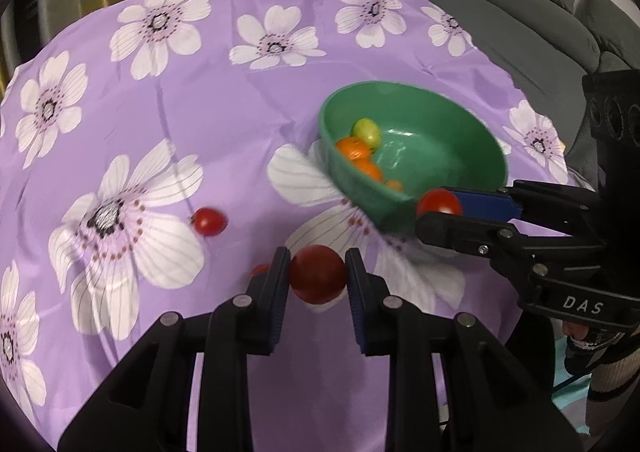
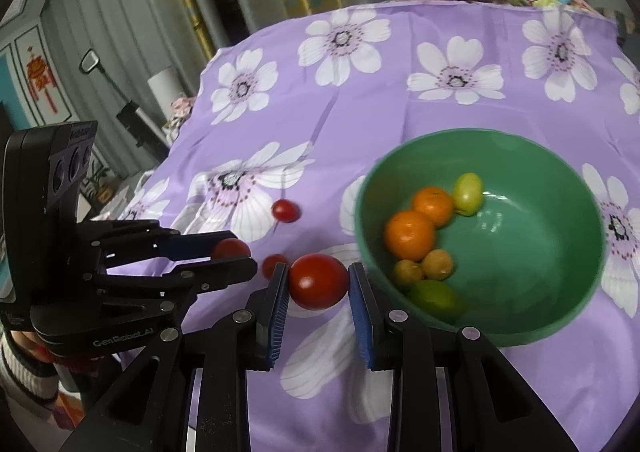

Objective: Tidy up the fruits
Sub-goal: 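Carry both held cherry tomatoes over the green bowl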

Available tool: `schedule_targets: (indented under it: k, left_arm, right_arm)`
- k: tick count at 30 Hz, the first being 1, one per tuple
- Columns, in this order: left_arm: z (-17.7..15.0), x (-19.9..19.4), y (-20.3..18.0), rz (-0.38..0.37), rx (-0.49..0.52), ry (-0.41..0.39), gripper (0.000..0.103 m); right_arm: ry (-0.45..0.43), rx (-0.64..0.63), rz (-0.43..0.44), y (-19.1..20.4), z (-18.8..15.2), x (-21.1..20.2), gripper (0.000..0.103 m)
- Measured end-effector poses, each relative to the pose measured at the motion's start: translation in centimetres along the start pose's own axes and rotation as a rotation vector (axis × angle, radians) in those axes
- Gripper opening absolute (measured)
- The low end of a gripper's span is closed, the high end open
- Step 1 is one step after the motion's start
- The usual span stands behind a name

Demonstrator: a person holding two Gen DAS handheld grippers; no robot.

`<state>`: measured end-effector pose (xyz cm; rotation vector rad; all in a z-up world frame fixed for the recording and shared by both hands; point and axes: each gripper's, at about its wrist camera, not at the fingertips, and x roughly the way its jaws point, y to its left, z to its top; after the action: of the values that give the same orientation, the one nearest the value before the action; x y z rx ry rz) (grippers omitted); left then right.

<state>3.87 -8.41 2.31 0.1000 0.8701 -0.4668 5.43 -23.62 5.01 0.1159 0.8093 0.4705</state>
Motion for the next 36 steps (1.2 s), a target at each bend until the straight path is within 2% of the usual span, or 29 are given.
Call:
schedule_targets:
  k: [10, 20, 26, 36]
  left_arm:
    - [3.4, 1.1, -2.4, -0.055, 0.046, -0.044, 0.027]
    - [5.7, 4.0, -4.7, -0.095, 0.090, -0.027, 0.027]
    - [6.5, 5.4, -5.2, -0.094, 0.108, -0.005, 0.027]
    - [7.1, 7.2, -5.5, -0.078, 0.108, 0.030, 0.027]
  right_arm:
    - [-0.051, 0.066, -0.084, -3.5, 0.1, -1.9, 0.032]
    - [-0.062, 0.106, -0.150, -6.3, 0.0, -2.6, 0.032]
    - [-0.061, 0.106, -0.197, -7.4, 0.3, -2.5, 0.032]
    - [-0.073, 0.118, -0.187, -8.2, 0.4, -2.3, 0.032]
